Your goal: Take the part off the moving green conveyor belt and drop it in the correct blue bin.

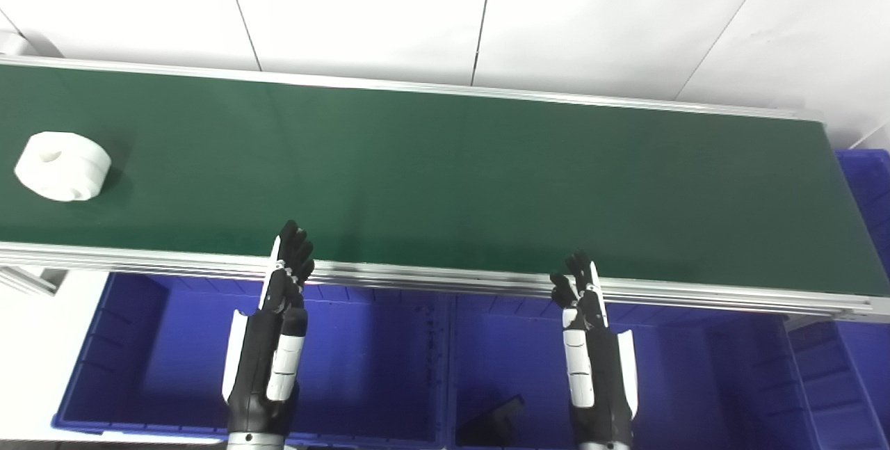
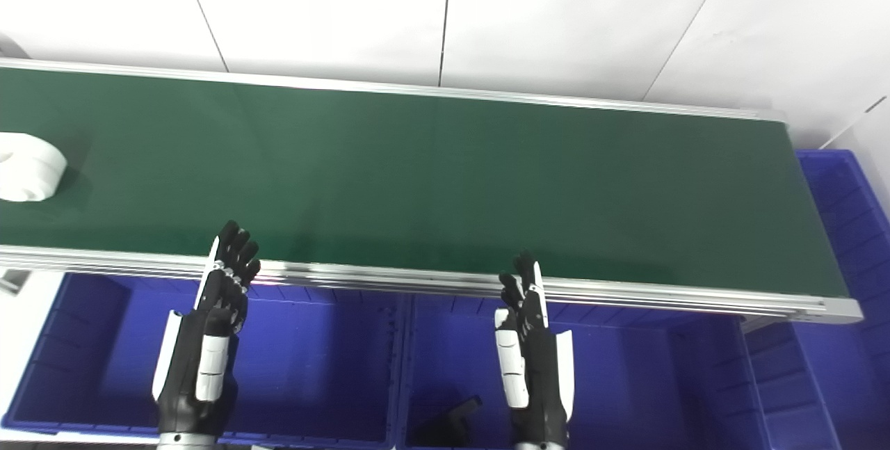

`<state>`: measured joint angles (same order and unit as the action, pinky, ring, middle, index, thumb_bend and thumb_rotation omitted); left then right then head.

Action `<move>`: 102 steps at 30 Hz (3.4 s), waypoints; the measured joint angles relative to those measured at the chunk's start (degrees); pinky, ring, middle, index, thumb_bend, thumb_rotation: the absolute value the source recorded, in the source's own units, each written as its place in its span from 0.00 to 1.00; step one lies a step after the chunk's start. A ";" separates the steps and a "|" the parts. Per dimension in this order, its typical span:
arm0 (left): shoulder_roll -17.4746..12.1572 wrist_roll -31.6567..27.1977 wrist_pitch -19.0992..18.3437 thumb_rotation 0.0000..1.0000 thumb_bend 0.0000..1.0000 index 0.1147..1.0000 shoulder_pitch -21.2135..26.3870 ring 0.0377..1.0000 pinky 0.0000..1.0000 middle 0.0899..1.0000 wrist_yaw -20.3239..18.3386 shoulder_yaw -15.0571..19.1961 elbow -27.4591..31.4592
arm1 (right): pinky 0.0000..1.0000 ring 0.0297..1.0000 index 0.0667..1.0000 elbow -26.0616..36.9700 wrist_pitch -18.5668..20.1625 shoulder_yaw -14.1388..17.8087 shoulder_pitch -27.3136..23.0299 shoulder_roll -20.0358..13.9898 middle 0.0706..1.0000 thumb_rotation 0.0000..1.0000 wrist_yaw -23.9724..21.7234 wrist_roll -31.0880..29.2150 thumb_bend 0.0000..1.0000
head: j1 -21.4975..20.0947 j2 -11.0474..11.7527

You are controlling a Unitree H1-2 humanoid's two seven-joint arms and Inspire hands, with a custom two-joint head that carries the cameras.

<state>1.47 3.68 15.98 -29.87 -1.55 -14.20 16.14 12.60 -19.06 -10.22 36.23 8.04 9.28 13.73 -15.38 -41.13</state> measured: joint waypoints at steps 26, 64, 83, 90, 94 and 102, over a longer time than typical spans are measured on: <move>-0.01 0.37 -0.03 0.95 0.64 0.99 0.24 0.97 0.95 0.98 0.23 0.13 -0.04 | 0.88 0.90 0.98 -0.16 0.00 -0.02 -0.02 0.02 0.96 1.00 0.10 0.53 0.64 | -0.18 -0.18; 0.53 0.85 0.33 0.88 0.59 0.96 0.40 0.94 0.90 0.96 0.45 -0.58 -2.23 | 0.91 0.91 1.00 -2.34 -0.01 -0.10 -0.25 -0.61 0.99 1.00 -0.28 -2.19 0.64 | 6.85 3.34; 3.17 7.01 5.92 0.78 0.59 0.85 1.83 0.88 0.81 0.89 3.76 -1.59 -11.03 | 0.95 0.94 1.00 -7.13 -0.76 2.83 -2.88 -6.53 1.00 1.00 -2.42 -7.54 0.62 | 17.31 10.54; 3.20 6.95 6.11 0.72 0.60 0.83 2.03 0.87 0.79 0.88 4.95 -1.49 -12.16 | 0.99 0.94 1.00 -8.97 -0.78 3.07 -3.36 -6.69 1.00 1.00 -3.50 -8.43 0.60 | 18.54 11.08; 3.20 6.96 6.11 0.70 0.61 0.83 2.04 0.87 0.77 0.88 5.16 -1.50 -12.15 | 1.00 0.95 1.00 -8.90 -0.78 3.11 -3.44 -6.68 1.00 1.00 -3.94 -8.63 0.61 | 18.28 10.64; -0.01 15.55 8.24 0.30 0.87 0.66 3.89 0.76 0.62 0.76 9.44 -5.41 -9.62 | 0.96 0.94 1.00 -8.86 -0.78 3.03 -3.39 -6.41 1.00 1.00 -4.17 -8.82 0.63 | 17.40 9.76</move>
<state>1.46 19.24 24.22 -25.98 7.89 -19.61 6.52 3.74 -19.84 -7.19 32.84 1.62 5.11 4.90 2.02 -31.38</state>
